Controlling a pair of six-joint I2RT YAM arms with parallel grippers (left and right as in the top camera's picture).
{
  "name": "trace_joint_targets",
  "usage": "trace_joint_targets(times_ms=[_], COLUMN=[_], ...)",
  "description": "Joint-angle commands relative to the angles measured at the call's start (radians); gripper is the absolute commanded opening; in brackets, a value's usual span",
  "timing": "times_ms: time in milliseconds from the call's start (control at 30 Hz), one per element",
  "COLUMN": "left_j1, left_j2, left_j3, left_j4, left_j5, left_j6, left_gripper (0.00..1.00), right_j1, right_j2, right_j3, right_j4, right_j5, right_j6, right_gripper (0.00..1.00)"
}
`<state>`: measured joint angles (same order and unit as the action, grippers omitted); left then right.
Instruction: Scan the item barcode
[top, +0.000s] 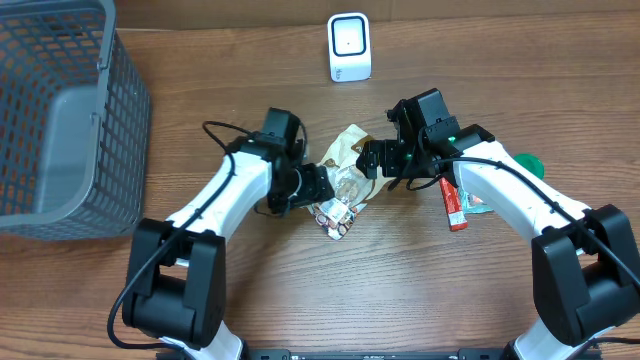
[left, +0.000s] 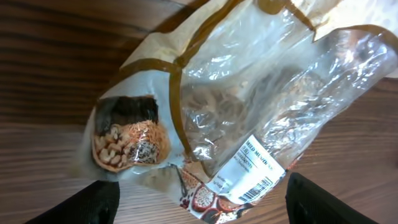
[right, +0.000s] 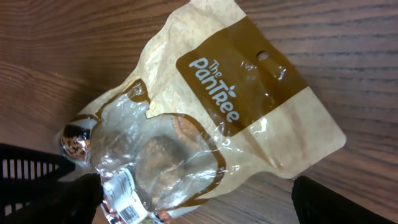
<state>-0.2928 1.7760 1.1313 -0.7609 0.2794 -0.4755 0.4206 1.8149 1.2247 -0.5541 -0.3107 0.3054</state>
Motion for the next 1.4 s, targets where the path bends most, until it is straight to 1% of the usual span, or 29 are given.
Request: trace_joint_targets(times_ms=[0,133,433,633,833,867,900,1000,1167,1267,1333,1367], left_j1=[-0.031,-0.032,-0.026,-0.026,-0.025,-0.024,-0.023,-0.02,-0.02,-0.017,-0.005,0.008], left_j2=[-0.003,0.006,0.071,0.138,0.148,0.148,0.148,0.148,0.148,0.147,0.145,0.145], left_j3=[-0.006,-0.007,-0.007,-0.007,-0.007,-0.007,-0.007,-0.007,-0.007,-0.006,-0.005,-0.003], left_j4=[0.011,0.008,0.041,0.095,0.121,0.121,0.121,0.122,0.126,0.126,0.126,0.126], left_j5=[-0.055,-0.107,-0.103,-0.069,-0.065,-0.066,-0.069,-0.069,-0.069,-0.064,-0.025,0.017], left_j6=[-0.095,-0.132,-0.184,-0.203,-0.202,-0.201,-0.201,-0.201,-0.192,-0.151,-0.108,-0.077], left_gripper=[0.77,0.78,0.84,0.82,0.71,0.67,0.59,0.49,0.46,0.42,0.4,0.35], right_j1=[0.003,0.003,0.003,0.003,0.003,0.003,0.003,0.004,0.005,0.003,0.002,0.002], right_j2=[-0.018,-0.018,-0.017,-0.017,-0.01,-0.003,0.014,0.056,0.117,0.116,0.114,0.114], right_j3=[0.018,0.018,0.018,0.018,-0.032,-0.037,-0.04,-0.041,-0.041,-0.04,-0.039,-0.039], right_j4=[0.012,0.022,0.099,0.121,0.182,0.187,0.191,0.195,0.202,0.192,0.189,0.185], right_j5=[0.031,0.079,0.086,0.087,0.101,0.101,0.101,0.1,0.101,0.1,0.1,0.1], right_j6=[-0.024,-0.026,-0.027,-0.027,-0.049,-0.049,-0.049,-0.048,-0.048,-0.048,-0.049,-0.05], right_gripper=[1.0,1.0,1.0,1.0,1.0,1.0,1.0,1.0,1.0,1.0,1.0,1.0])
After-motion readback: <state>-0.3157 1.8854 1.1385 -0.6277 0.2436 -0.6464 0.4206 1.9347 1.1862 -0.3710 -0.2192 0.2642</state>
